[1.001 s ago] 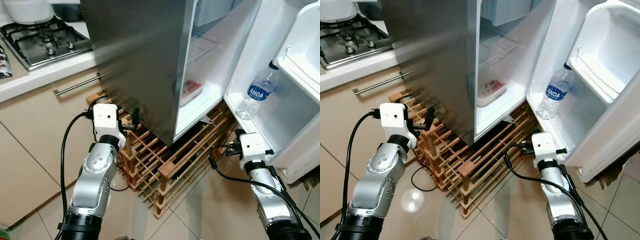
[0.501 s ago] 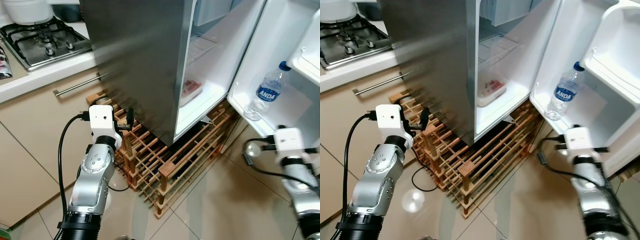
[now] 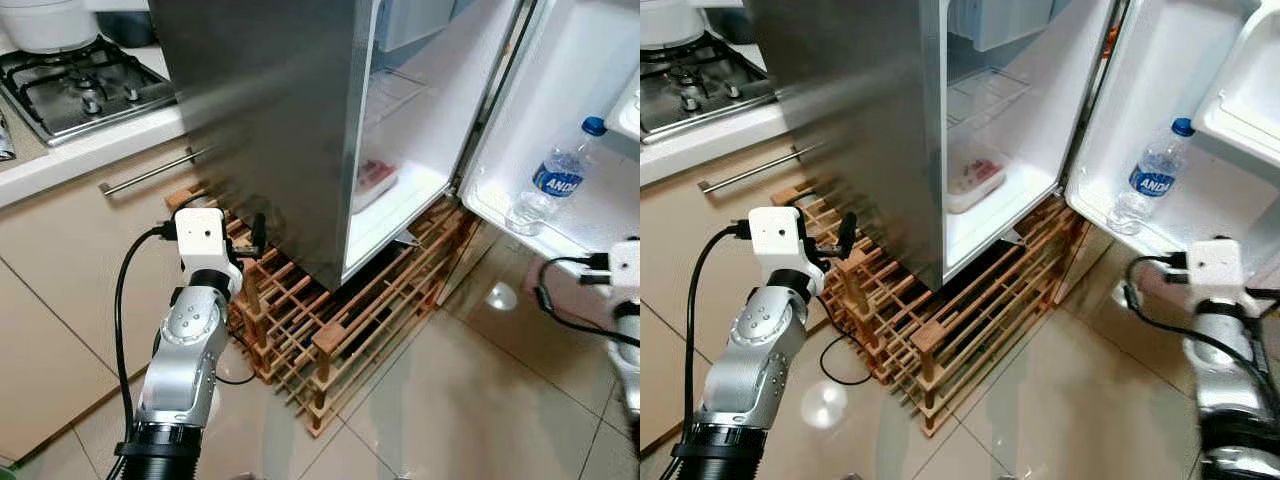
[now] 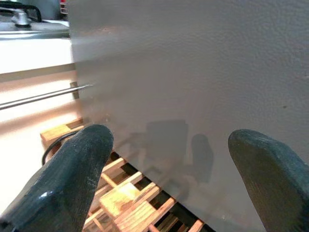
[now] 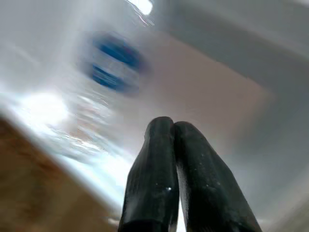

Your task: Restocking fridge

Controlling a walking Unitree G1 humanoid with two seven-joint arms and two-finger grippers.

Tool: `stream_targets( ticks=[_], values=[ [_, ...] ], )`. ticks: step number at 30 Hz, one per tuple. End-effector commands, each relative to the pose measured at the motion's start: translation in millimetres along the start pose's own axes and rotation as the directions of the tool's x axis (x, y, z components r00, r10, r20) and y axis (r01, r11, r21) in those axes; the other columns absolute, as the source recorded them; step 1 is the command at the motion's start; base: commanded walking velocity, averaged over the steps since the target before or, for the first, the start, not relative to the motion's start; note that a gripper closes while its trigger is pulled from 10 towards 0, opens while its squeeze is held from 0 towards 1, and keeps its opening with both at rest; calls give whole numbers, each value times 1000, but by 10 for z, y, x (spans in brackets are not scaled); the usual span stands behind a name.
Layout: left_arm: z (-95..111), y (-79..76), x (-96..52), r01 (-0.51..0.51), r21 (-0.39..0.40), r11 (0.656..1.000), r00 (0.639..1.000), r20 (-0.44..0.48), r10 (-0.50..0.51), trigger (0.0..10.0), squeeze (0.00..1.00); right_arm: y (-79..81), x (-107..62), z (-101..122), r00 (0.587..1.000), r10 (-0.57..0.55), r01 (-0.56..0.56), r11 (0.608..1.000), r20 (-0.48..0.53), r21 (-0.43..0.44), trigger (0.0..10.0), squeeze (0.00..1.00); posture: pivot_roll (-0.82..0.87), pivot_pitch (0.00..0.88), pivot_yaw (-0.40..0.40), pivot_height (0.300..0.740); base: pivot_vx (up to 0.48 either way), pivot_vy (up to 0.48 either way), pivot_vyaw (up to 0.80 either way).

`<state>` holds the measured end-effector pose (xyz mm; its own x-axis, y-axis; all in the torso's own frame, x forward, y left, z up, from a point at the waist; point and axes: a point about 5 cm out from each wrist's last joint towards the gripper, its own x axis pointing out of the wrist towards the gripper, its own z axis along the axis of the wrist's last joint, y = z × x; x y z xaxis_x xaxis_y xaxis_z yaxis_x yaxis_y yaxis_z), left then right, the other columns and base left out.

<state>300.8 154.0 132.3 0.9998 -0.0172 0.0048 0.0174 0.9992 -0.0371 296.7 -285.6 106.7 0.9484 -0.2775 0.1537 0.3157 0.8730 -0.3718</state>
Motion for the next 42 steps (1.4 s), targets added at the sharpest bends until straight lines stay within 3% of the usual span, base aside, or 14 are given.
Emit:
stream_targets(
  ticks=[1,2,3,6,7,9,14,21,25,31,42],
  values=[
    [25,-13,41,1,14,1000,1000,12,-2,10000,0,334,32,250,989,122,-133,981,82,141,10000,0,-32,0,16,740,0,0,0],
    [28,-9,55,-2,17,1000,1000,13,2,10000,0,494,7,322,982,162,-179,963,97,203,10000,0,-29,0,13,740,0,0,0],
    [28,-9,55,-2,17,1000,1000,13,2,10000,0,494,7,322,982,162,-179,963,97,203,10000,0,-29,0,13,740,0,0,0],
    [58,35,114,-38,29,999,999,29,38,10000,0,947,-119,601,947,269,-315,890,177,331,10000,0,-7,0,-2,740,0,0,0],
    [58,35,114,-38,29,999,999,29,38,10000,0,947,-119,601,947,269,-315,890,177,331,10000,0,-7,0,-2,740,0,0,0],
    [88,56,130,-72,35,997,996,51,70,10000,0,1173,-206,736,923,326,-383,839,206,386,10000,0,14,0,-26,740,0,0,0],
    [100,41,91,-76,43,996,995,72,73,10000,0,1160,-215,686,916,359,-401,837,180,371,10000,0,24,0,-44,740,0,0,409],
    [157,-28,-16,-32,-52,998,988,148,39,10000,0,1079,-127,681,920,359,-392,853,158,345,10000,0,24,0,-42,740,0,-480,682],
    [212,-75,-24,20,-34,999,982,189,-13,10000,0,1088,-125,677,919,364,-394,853,152,341,10000,0,16,0,-31,740,0,-455,677],
    [208,-149,22,51,1,999,985,164,-51,10000,0,1105,-159,637,920,370,-393,862,132,320,10000,0,9,0,-21,740,0,-470,672],
    [162,-119,58,34,27,999,990,136,-37,10000,0,1105,-224,552,921,378,-389,865,99,318,10000,0,-3,0,-12,740,22,-316,364]
  ],
)
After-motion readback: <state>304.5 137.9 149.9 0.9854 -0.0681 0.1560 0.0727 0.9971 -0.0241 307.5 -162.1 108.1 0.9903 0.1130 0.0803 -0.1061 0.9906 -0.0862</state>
